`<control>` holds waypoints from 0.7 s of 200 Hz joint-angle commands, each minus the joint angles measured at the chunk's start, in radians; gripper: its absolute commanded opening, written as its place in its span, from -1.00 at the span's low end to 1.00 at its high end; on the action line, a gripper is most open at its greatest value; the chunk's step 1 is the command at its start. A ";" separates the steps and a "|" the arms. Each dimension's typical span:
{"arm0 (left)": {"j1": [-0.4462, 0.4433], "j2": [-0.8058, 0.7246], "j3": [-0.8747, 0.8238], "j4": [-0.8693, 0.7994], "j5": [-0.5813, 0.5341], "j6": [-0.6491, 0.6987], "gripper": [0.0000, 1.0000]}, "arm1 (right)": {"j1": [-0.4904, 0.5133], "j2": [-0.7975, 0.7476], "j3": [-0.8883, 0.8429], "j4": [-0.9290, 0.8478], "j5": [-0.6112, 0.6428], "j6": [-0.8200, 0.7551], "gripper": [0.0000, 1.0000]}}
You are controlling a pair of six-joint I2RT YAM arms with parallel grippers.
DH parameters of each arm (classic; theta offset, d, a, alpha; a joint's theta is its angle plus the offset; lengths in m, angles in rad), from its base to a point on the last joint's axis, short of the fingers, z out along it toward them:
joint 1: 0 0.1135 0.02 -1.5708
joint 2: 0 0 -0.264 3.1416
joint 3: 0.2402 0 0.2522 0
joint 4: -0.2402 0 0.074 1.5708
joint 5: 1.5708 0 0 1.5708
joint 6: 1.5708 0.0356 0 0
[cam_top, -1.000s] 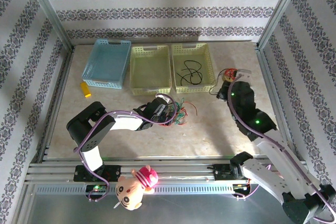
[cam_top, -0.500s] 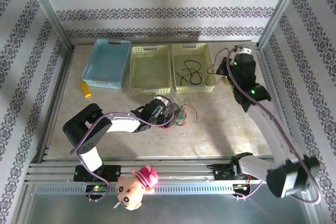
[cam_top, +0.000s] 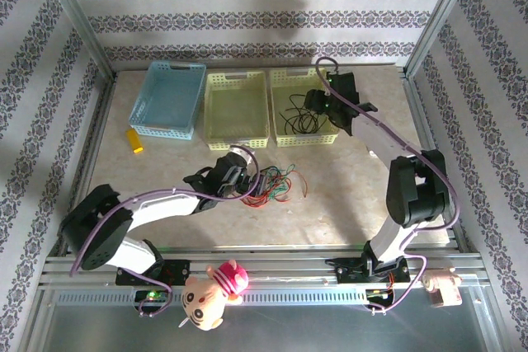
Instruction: Untangle the cables
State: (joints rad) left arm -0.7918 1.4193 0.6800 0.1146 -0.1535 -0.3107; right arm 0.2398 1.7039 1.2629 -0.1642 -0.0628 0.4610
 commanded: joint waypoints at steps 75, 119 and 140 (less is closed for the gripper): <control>0.039 -0.041 -0.032 -0.072 -0.013 -0.054 0.98 | 0.331 -0.204 -0.245 -0.206 -0.100 -0.137 0.10; 0.058 0.037 -0.010 -0.048 0.014 -0.061 0.87 | 0.388 -0.160 -0.329 -0.219 -0.182 -0.108 0.09; 0.063 0.081 0.021 -0.046 0.025 -0.053 0.82 | 0.380 -0.132 -0.358 -0.216 -0.194 -0.105 0.05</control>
State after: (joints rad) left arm -0.7437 1.4582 0.6590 0.0811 -0.1486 -0.3542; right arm 0.6258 1.5364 0.9394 -0.3546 -0.2111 0.3595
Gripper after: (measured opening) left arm 0.917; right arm 0.535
